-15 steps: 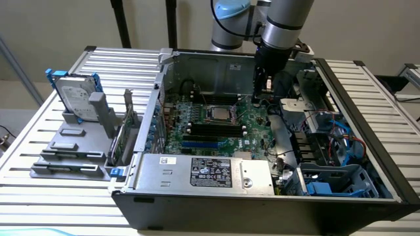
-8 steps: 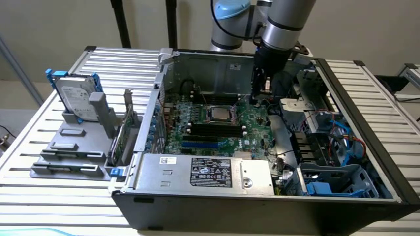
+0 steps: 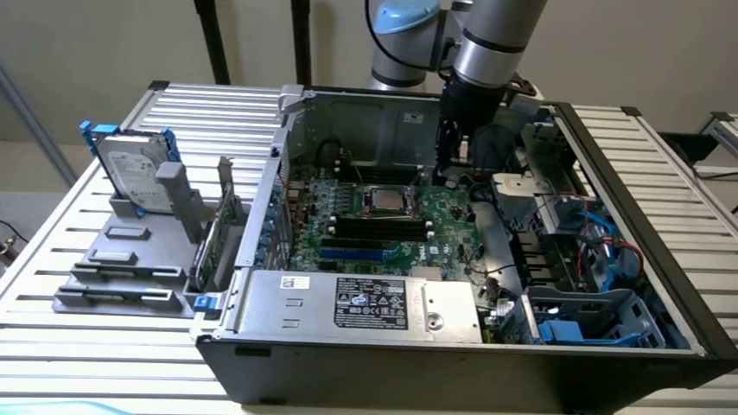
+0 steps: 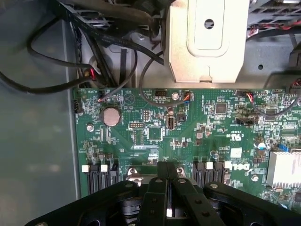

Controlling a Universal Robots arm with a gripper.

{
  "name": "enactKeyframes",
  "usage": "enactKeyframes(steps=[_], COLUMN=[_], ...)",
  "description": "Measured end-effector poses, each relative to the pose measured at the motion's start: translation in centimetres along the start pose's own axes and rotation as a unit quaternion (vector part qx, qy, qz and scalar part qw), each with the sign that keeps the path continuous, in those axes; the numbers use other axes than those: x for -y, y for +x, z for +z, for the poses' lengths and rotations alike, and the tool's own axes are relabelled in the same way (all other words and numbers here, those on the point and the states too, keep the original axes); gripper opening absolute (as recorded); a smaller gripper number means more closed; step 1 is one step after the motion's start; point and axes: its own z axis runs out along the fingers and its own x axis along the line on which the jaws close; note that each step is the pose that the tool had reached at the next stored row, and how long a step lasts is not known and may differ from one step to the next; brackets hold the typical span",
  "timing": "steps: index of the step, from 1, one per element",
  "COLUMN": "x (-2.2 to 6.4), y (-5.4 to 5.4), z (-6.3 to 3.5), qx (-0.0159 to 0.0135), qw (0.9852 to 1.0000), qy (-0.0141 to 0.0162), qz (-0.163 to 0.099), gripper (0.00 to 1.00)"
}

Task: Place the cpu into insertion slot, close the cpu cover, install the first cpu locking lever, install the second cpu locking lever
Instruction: 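Close the cpu cover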

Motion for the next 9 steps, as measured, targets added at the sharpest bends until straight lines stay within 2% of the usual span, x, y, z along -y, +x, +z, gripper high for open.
enactKeyframes(steps=[9], x=[2.02], y=[-0.3], z=[0.21], qx=[0.0004], qw=[1.0], qy=[0.0089], qz=[0.0], gripper=[0.11])
